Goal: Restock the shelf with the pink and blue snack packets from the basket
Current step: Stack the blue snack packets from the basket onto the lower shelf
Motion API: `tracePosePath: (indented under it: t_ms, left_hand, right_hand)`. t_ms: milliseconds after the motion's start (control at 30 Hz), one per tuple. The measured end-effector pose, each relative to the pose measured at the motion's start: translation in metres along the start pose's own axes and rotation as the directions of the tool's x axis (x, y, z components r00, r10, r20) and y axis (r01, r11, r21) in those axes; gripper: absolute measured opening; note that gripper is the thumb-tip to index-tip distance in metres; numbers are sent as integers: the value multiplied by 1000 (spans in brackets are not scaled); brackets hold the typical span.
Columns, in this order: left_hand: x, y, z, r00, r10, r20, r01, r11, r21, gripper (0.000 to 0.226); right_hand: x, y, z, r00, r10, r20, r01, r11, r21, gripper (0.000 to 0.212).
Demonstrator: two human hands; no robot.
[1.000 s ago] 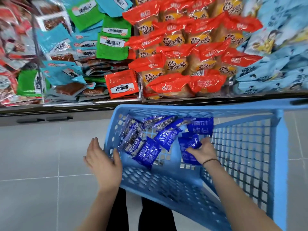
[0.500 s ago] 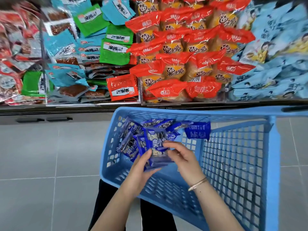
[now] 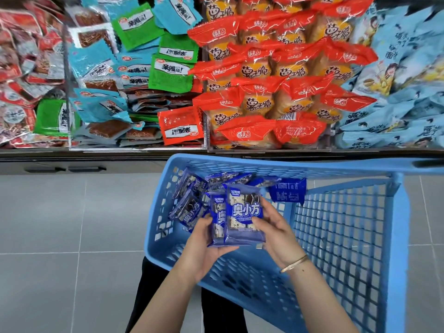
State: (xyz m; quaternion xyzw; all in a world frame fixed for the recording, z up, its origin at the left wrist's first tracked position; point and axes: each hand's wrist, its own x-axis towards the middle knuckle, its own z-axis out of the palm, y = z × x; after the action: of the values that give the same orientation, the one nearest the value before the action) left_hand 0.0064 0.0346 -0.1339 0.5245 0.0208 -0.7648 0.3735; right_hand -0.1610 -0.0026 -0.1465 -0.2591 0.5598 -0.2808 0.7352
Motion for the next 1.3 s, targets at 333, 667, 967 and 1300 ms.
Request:
tracePosePath:
  t_ms: [333,667,967,1300]
  left_hand:
    - [3,-2,3,997,17,-71,3,962,272,40]
    - [0,8,-46,962,102,-252,-63,986,157,19]
    - [9,18,-47,942,136,-308,-99,986,132,23]
    - [22,4,-10,950,57,-308,-21,993,119,20]
  right_hand:
    - [-10,13,11,996,-11,84,37,948,-317,52]
    - [79,-2,-65,786,-232,-573,-147,830,-538,46]
    - [106,-2,-85,796,-166,-583,-447,489,-749,35]
    - [-21,9,-7,644,-753,-133,214,344,-914,26]
